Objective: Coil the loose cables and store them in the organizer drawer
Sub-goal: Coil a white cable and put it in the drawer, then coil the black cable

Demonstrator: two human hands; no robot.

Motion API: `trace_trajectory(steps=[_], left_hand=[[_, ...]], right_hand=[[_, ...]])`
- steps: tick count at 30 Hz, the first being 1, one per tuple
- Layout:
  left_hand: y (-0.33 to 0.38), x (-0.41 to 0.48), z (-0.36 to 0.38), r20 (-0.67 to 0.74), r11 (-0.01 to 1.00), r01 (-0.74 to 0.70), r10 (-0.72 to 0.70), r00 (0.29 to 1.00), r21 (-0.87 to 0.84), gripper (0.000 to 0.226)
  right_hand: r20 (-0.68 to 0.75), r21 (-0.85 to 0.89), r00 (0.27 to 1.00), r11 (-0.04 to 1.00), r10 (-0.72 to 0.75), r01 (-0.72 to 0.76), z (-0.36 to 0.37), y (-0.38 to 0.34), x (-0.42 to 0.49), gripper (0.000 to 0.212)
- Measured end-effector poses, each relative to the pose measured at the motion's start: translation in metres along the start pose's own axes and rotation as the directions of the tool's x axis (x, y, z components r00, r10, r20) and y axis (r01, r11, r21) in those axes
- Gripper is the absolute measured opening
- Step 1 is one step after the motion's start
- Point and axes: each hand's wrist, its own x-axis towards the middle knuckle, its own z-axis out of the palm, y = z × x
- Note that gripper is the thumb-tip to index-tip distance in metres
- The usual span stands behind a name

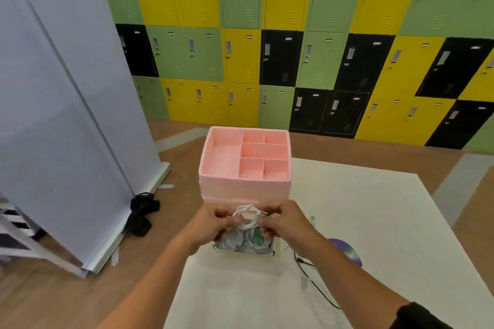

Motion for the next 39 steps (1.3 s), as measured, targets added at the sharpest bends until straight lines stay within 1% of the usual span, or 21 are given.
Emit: trace_trajectory(steps=[2,5,7,9,10,11,13,14,16,18,21,24,27,29,30,32,34,37,39], left_hand=[[-0.018,-0.001,-0.007,-0.005,0.999,0.050,-0.050,0.999,0.002,0.013],[-0.038,0.003,-0.012,0.004,0.993,0.118,-0.118,0.993,-0.018,0.013],[-0.050,0.011,-0.013,-0.026,0.984,0.148,-0.151,0.988,-0.099,0.012],[-0.057,0.021,-0.011,-0.060,0.953,0.192,-0.212,0.975,-0.235,0.020],[-0.060,0.025,-0.010,-0.074,0.931,0.212,-0.244,0.967,-0.297,0.025],[-0.063,0.029,-0.008,-0.091,0.915,0.222,-0.267,0.959,-0.338,0.027],[-0.071,0.036,-0.003,-0.110,0.906,0.224,-0.279,0.954,-0.360,0.022],[-0.074,0.036,0.000,-0.116,0.908,0.216,-0.273,0.955,-0.359,0.017],[-0.081,0.037,0.006,-0.155,0.914,0.199,-0.267,0.951,-0.354,0.012],[-0.090,0.041,0.011,-0.240,0.923,0.181,-0.270,0.932,-0.338,0.012],[-0.103,0.046,0.016,-0.350,0.958,0.163,-0.239,0.905,-0.234,0.012],[-0.108,0.045,0.020,-0.406,0.985,0.171,-0.163,0.899,-0.017,0.019],[-0.111,0.046,0.023,-0.437,0.954,0.197,-0.082,0.896,0.225,0.025],[-0.113,0.049,0.025,-0.418,0.934,0.210,-0.074,0.905,0.289,0.026],[-0.114,0.051,0.027,-0.415,0.924,0.216,-0.071,0.907,0.316,0.024],[-0.113,0.052,0.029,-0.415,0.904,0.219,-0.052,0.908,0.367,0.020],[-0.113,0.053,0.030,-0.413,0.895,0.219,-0.043,0.910,0.389,0.017],[-0.115,0.052,0.029,-0.375,0.872,0.209,-0.033,0.926,0.442,0.003],[-0.115,0.049,0.028,-0.346,0.857,0.179,0.000,0.938,0.483,0.009]], right_hand=[[0.018,0.031,0.999,0.998,0.050,-0.050,0.017,0.017,0.002,0.024],[0.002,0.038,0.988,0.987,0.153,-0.153,0.034,0.038,0.007,0.026],[-0.029,0.022,0.981,0.981,0.191,-0.190,0.041,0.050,0.013,0.024],[-0.067,-0.006,0.978,0.980,0.199,-0.200,0.047,0.057,0.018,0.018],[-0.082,-0.072,0.982,0.981,0.172,-0.178,0.049,0.061,0.020,0.013],[-0.090,-0.194,0.988,0.971,0.123,-0.139,0.050,0.063,0.022,0.012],[-0.082,-0.468,0.996,0.881,0.035,-0.069,0.052,0.069,0.027,0.016],[-0.074,-0.557,0.997,0.829,0.018,-0.056,0.053,0.071,0.030,0.021],[-0.041,-0.648,0.999,0.761,0.009,-0.034,0.055,0.076,0.037,0.031],[0.005,-0.721,1.000,0.693,-0.007,0.008,0.057,0.081,0.044,0.037],[0.075,-0.832,0.997,0.550,-0.003,0.064,0.059,0.088,0.057,0.040],[0.132,-0.881,0.991,0.461,0.025,0.106,0.060,0.097,0.066,0.044],[0.186,-0.919,0.982,0.358,0.027,0.165,0.059,0.108,0.069,0.046],[0.211,-0.940,0.978,0.276,0.000,0.203,0.057,0.113,0.068,0.049],[0.225,-0.943,0.974,0.252,-0.003,0.218,0.056,0.114,0.068,0.052],[0.250,-0.940,0.968,0.245,0.023,0.237,0.054,0.113,0.067,0.056],[0.280,-0.925,0.959,0.282,0.047,0.256,0.050,0.107,0.066,0.057],[0.323,-0.874,0.946,0.390,0.022,0.289,0.037,0.100,0.061,0.054],[0.332,-0.838,0.943,0.451,-0.026,0.307,0.026,0.098,0.055,0.050]])
